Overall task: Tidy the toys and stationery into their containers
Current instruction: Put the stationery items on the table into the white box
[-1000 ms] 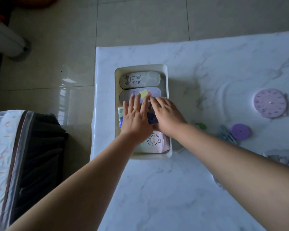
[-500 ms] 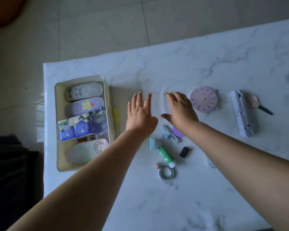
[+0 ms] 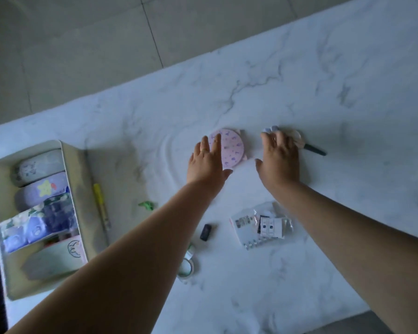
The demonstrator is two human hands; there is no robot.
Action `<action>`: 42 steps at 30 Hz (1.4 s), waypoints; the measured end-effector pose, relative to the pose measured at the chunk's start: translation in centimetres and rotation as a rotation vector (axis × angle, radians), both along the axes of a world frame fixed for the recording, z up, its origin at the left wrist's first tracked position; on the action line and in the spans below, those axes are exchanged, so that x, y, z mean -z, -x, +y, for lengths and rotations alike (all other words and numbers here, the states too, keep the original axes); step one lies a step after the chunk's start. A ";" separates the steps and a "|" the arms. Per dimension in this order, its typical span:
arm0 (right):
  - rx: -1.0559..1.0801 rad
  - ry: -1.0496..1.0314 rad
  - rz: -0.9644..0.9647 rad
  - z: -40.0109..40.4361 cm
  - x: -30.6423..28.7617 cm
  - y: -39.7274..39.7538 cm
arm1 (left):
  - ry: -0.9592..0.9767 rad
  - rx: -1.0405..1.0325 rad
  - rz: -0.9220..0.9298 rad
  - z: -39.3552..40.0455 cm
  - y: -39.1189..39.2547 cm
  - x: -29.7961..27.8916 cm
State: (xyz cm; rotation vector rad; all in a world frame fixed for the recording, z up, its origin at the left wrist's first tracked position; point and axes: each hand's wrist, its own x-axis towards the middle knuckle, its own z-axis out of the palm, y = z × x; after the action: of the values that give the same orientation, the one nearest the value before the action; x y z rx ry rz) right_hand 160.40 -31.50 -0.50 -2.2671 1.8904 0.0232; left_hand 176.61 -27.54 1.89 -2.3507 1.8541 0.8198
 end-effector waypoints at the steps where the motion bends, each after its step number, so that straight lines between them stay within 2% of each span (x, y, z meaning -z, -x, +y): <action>1: 0.065 0.012 0.033 -0.1 0.2 0.6 | -0.005 -0.007 -0.003 -0.5 0.7 0.1; 5: 0.300 -0.105 0.064 0.0 1.1 2.0 | -0.039 -0.004 0.021 -1.7 2.8 0.3; 9: 0.351 -0.205 0.012 -0.2 1.2 2.1 | -0.071 0.028 0.041 -2.1 4.3 0.0; 12: 0.262 -0.245 -0.038 -0.3 -0.1 1.5 | -0.069 0.054 0.057 -2.2 4.6 -0.5; 16: 0.005 -0.151 -0.117 0.2 -2.4 -0.5 | 0.099 0.143 -0.019 -2.0 3.0 -1.7; 19: -0.185 -0.146 -0.132 0.5 -3.8 -3.5 | 0.148 0.175 -0.077 -1.4 0.8 -2.8; 22: -0.241 -0.147 -0.207 1.2 -4.8 -7.4 | 0.182 0.060 -0.081 -0.2 -2.7 -3.9; 26: -0.350 -0.122 -0.178 3.2 -6.0 -14.1 | 0.248 -0.036 -0.134 2.9 -9.2 -4.9; 30: -0.422 -0.116 -0.308 5.1 -7.0 -20.5 | 0.284 -0.134 -0.170 6.3 -15.7 -5.7; 34: -0.512 -0.080 -0.245 7.0 -7.6 -26.9 | 0.288 -0.230 -0.205 10.9 -23.4 -6.5; 39: -0.576 -0.077 -0.295 9.3 -7.9 -33.9 | 0.313 -0.339 -0.262 15.3 -31.1 -6.7; 42: -0.601 -0.087 -0.273 10.7 -7.3 -37.9 | 0.261 -0.415 -0.288 16.5 -34.6 -6.1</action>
State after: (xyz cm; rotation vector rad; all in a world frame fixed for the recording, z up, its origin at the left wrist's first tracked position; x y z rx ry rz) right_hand 198.25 -20.79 6.77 -2.5303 1.0147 -0.1114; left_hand 211.17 -11.02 7.99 -2.8823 1.4581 0.2368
